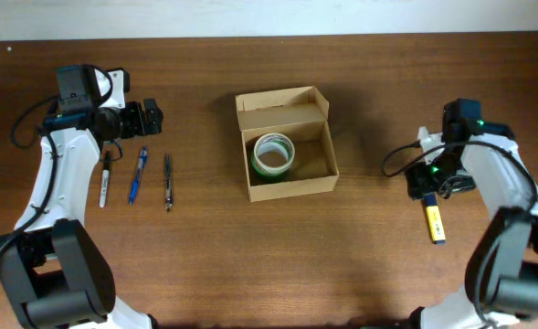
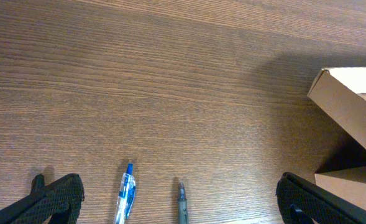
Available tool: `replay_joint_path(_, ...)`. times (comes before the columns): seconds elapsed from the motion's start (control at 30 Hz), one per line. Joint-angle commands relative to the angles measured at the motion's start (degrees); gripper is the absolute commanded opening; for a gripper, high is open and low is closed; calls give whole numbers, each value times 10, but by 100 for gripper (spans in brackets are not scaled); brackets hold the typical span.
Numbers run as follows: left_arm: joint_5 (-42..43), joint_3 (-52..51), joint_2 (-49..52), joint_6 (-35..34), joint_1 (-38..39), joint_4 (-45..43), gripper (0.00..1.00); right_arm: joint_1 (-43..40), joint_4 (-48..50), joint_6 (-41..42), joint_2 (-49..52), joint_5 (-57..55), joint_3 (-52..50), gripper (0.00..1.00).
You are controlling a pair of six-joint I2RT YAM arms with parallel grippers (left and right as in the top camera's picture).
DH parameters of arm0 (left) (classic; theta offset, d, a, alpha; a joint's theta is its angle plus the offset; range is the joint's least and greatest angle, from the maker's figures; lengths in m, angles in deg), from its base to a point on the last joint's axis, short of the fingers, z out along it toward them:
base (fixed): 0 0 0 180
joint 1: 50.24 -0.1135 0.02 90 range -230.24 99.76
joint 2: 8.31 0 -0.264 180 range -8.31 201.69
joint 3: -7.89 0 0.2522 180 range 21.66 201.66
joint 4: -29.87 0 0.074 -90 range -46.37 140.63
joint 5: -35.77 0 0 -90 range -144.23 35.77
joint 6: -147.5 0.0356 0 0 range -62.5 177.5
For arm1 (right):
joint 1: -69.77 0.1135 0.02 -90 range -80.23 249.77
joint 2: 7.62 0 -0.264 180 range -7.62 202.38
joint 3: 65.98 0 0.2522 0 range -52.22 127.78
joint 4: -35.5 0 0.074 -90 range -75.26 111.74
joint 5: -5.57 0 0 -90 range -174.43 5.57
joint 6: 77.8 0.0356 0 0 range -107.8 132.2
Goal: Pack container
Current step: 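Move the right gripper to the yellow highlighter and grasp it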
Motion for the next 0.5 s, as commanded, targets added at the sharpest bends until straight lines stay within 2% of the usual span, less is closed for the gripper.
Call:
replay_joint_path(0.0, 8, 8, 4, 11, -1, 1, 99, -2, -5, -19, 33, -9, -3, 75)
replay_joint_path(0.47, 8, 8, 4, 11, -1, 1, 99, -57, -24, 44, 44, -17, -39, 72)
